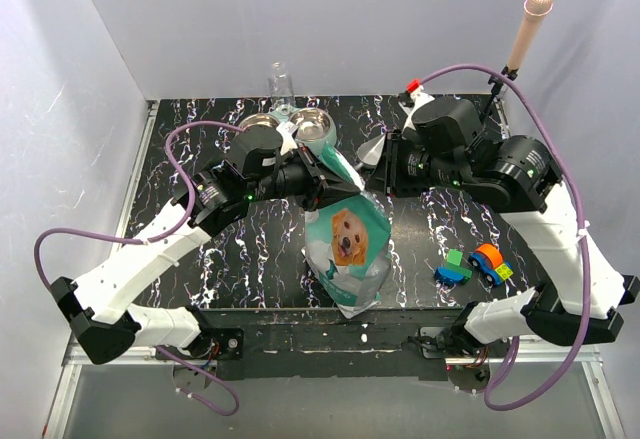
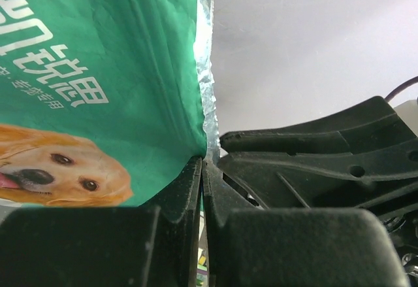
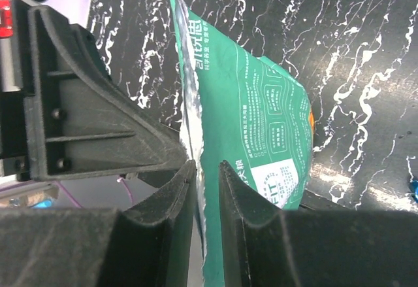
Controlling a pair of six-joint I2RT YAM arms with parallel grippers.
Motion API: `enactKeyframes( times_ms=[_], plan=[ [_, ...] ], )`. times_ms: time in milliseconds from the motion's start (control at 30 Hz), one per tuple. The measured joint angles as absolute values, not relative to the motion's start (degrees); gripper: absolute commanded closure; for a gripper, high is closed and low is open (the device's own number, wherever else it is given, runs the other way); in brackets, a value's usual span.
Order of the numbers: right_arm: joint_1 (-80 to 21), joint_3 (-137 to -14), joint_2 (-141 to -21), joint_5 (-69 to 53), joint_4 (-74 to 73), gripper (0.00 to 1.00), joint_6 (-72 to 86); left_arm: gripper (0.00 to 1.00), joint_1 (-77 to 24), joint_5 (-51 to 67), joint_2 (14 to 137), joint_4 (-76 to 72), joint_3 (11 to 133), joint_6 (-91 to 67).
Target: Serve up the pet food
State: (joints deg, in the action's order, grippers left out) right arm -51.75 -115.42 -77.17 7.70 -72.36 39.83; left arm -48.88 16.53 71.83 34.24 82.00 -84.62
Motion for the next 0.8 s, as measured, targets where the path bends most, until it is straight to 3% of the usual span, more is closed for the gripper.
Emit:
enactKeyframes(
  times_ms=[533, 733, 800],
  plan=[
    [-51.18, -107.33, -74.76, 2.28, -67.07, 0.66, 37.39, 1.0, -48.88, 16.67, 70.61, 34.98, 81.03, -84.66],
    [-51.0, -101.95, -71.61, -1.41, -62.04, 0.99, 37.6, 0.98, -48.88, 16.75, 70.19, 36.01, 80.84, -84.68],
    [-50.96, -100.73, -71.11, -2.74, -60.8, 0.99, 37.56, 0.93, -48.88, 16.78, 69.89, 36.01, 80.44, -84.86]
  ],
)
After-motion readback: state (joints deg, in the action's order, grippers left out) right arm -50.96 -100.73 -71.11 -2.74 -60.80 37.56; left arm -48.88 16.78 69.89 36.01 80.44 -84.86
